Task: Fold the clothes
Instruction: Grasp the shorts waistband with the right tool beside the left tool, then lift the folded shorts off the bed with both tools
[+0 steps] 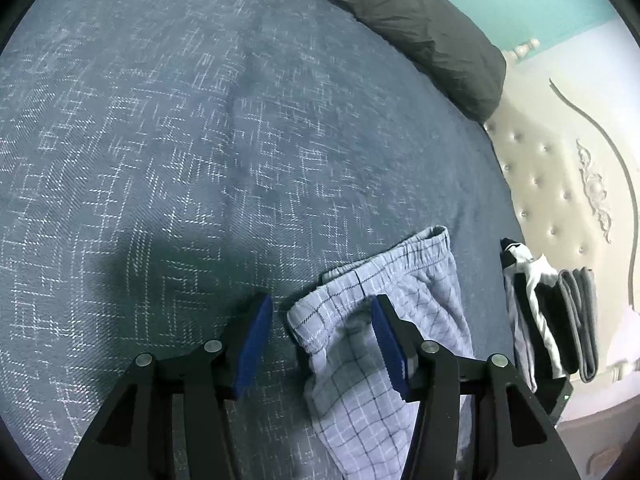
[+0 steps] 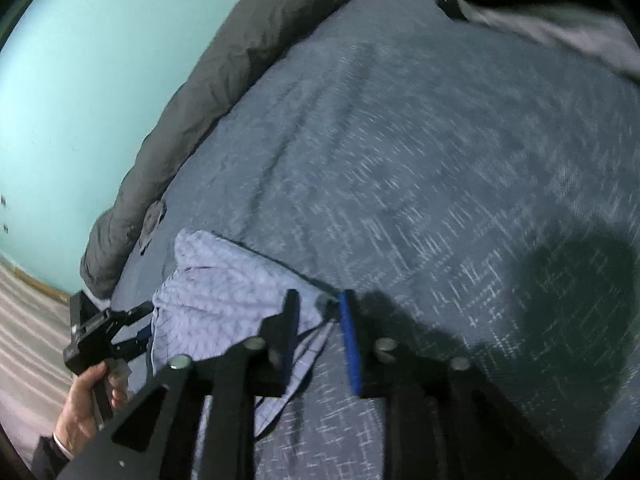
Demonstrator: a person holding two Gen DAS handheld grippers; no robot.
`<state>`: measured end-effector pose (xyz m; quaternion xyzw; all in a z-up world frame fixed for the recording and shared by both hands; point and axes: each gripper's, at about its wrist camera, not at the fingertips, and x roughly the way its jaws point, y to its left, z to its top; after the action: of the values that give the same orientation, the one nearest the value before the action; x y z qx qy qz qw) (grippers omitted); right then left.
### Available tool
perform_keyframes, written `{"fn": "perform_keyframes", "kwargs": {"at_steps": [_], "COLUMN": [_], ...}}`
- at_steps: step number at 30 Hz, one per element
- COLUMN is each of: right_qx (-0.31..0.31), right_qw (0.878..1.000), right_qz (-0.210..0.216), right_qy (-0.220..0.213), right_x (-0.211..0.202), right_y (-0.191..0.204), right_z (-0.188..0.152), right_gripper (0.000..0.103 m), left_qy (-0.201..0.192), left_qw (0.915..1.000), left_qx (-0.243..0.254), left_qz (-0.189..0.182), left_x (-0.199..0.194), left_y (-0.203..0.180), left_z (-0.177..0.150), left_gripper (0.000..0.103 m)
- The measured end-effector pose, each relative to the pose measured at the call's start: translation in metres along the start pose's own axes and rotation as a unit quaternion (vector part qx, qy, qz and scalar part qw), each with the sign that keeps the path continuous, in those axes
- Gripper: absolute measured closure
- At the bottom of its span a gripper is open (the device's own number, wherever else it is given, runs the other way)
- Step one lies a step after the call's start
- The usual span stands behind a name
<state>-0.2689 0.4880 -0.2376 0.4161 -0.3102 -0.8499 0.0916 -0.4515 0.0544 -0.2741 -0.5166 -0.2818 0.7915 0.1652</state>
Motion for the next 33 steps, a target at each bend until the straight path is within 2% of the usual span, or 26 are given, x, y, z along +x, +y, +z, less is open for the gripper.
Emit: {"fn": "perform_keyframes", "kwargs": {"at_steps": [3,8,9,10,14,19,23,26,32,33], "right_qx": [-0.020,-0.066,-0.079,-0.092,-0.172,-0.218,-0.246,-0.270,-0.320,-0.328], "right_qw": [0.999,0.993,0.990,0.988,0.974,0.959,0.945,0.935,0.915,0.913], "right_qz": [0.025,0.062,0.064,0.062,0.038,0.029,0.013,0.004,-0.012,-0.012], "right_qy": [0.007,0.080,0.096,0.110,0.140,0.179,0.215,0.229,0.246,0.243], "right_x": [0.002,0.050,0.061,0.071,0.101,0.140,0.172,0.191,0.223,0.226], "right_y": [0.019,0.066,0.075,0.084,0.122,0.153,0.164,0.171,0.179,0.181], "right_z": [0.005,0.028,0.033,0.038,0.061,0.082,0.085,0.081,0.069,0.067], "right_gripper": [0.070,0.063,0.057,0.053,0.053,0.053,0.052,0.052,0.052,0.052], "left_qy": [-0.001,-0.002,-0.005,-0.005,0.004,0.014,0.016,0.010,-0.003,-0.005], "left_qw": [0.9999,0.9994,0.9992,0.9991,0.9985,0.9979,0.9978,0.9970,0.9970,0.9968], "left_qx": [-0.003,0.001,0.000,0.000,-0.010,-0.006,0.005,-0.010,0.007,0.007], "left_qz": [-0.014,-0.036,-0.040,-0.042,-0.054,-0.063,-0.064,-0.076,-0.077,-0.079], "left_x": [-0.003,-0.008,-0.010,-0.012,-0.015,-0.010,-0.006,-0.001,-0.001,-0.001], "left_y": [0.006,0.012,0.015,0.018,0.026,0.024,0.016,0.019,0.011,0.011], "left_z": [0.001,0.007,0.009,0.011,0.008,-0.001,-0.005,-0.006,-0.014,-0.015], "left_gripper": [0.048,0.048,0.048,0.048,0.048,0.048,0.049,0.049,0.070,0.078]}}
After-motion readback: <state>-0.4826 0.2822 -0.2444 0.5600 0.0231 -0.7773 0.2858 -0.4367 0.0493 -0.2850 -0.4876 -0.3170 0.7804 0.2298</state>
